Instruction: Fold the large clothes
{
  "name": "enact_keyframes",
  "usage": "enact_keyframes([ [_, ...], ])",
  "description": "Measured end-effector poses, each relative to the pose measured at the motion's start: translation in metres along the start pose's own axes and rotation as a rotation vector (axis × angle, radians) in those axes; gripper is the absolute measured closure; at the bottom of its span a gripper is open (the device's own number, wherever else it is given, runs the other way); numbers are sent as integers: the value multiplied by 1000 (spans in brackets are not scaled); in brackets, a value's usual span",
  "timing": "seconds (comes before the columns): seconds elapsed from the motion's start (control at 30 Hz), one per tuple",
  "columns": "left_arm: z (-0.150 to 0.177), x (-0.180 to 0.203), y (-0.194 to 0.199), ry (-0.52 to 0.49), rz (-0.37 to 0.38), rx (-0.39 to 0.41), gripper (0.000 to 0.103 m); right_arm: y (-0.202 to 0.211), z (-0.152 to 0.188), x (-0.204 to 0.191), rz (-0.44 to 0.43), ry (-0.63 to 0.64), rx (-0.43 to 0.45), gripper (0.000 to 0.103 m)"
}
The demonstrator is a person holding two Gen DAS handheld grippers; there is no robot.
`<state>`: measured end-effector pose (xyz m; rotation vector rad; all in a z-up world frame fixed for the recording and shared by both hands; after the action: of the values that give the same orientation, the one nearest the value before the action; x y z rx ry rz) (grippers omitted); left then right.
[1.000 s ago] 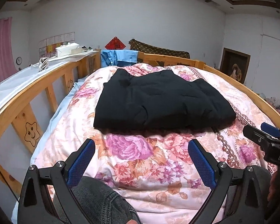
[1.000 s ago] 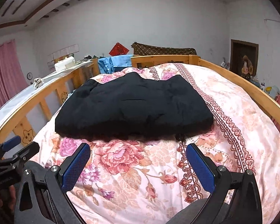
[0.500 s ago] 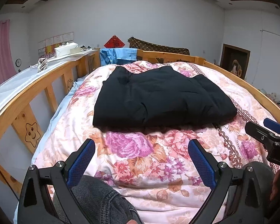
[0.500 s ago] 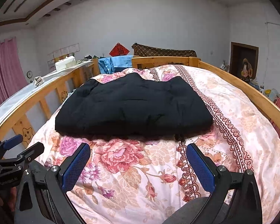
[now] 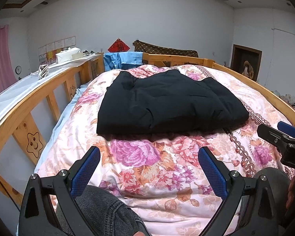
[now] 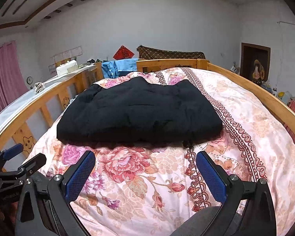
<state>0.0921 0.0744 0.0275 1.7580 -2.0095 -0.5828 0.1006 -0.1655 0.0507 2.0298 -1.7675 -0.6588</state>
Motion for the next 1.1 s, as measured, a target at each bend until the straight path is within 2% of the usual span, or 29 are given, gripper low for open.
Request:
enact_keyframes([
  [1.1, 0, -1, 1, -12, 1, 4, 5, 1, 0, 0, 0, 0, 0, 0],
])
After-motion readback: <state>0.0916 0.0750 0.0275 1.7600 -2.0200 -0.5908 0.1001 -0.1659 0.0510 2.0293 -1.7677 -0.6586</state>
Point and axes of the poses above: each gripper's, at about its wrist camera, not at the fingertips, and y roughly against the way its jaws point, x to its right, z to its underside, the point moved 1 cm from there along -y, roughly the way its jaws point, and after that the axes turned 3 degrees about z, right-handed, at the moved point
